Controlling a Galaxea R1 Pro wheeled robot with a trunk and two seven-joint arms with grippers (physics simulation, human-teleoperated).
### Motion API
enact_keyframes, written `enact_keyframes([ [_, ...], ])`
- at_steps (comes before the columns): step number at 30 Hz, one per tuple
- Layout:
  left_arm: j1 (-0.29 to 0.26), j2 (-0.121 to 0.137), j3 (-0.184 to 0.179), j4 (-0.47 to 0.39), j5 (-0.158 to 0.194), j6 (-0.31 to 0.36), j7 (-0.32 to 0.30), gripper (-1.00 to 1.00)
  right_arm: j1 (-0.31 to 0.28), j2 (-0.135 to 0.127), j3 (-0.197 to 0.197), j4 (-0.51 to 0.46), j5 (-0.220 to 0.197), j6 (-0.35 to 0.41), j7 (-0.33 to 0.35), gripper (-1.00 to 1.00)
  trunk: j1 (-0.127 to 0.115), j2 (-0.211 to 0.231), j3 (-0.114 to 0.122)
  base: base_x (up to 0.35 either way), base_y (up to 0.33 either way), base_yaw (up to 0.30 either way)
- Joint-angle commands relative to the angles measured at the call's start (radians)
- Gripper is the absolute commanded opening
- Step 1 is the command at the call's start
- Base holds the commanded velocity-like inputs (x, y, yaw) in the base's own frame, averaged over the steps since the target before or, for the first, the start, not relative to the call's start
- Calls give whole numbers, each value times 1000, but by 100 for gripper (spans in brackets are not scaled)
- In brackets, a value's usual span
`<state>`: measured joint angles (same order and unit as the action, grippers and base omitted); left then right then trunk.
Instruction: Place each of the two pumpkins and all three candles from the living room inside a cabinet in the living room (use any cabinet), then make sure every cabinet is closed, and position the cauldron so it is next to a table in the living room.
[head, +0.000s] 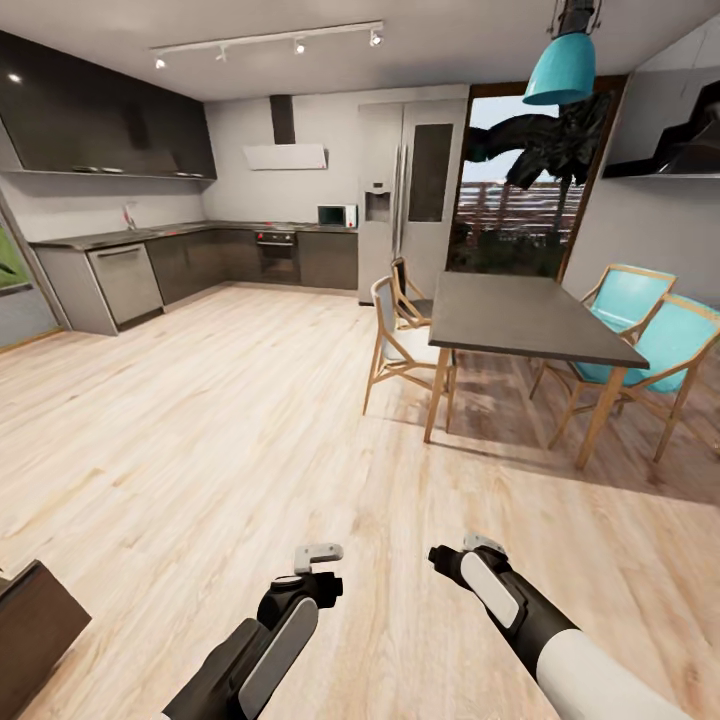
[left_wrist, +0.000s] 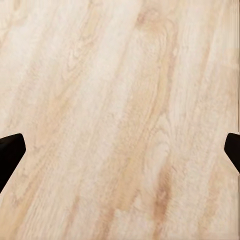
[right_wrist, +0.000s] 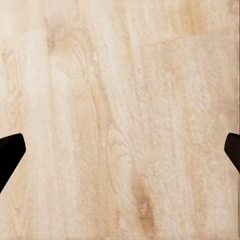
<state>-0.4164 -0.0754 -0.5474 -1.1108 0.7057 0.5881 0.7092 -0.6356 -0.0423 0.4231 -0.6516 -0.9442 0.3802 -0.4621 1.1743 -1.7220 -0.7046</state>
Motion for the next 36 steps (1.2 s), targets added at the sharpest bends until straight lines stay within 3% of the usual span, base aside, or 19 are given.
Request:
enact_keyframes([
  [1,-1,0,-2,-1,9,1,10,100,-1,-1,6,-2,-7,2,-8,100,0,-1,-1,0,0,-248],
  [36,-1,2,-2,-1,9,1,9,100,-1,-1,6,-2,-7,2,-9,100,0,-1,-1,0,0,-251],
])
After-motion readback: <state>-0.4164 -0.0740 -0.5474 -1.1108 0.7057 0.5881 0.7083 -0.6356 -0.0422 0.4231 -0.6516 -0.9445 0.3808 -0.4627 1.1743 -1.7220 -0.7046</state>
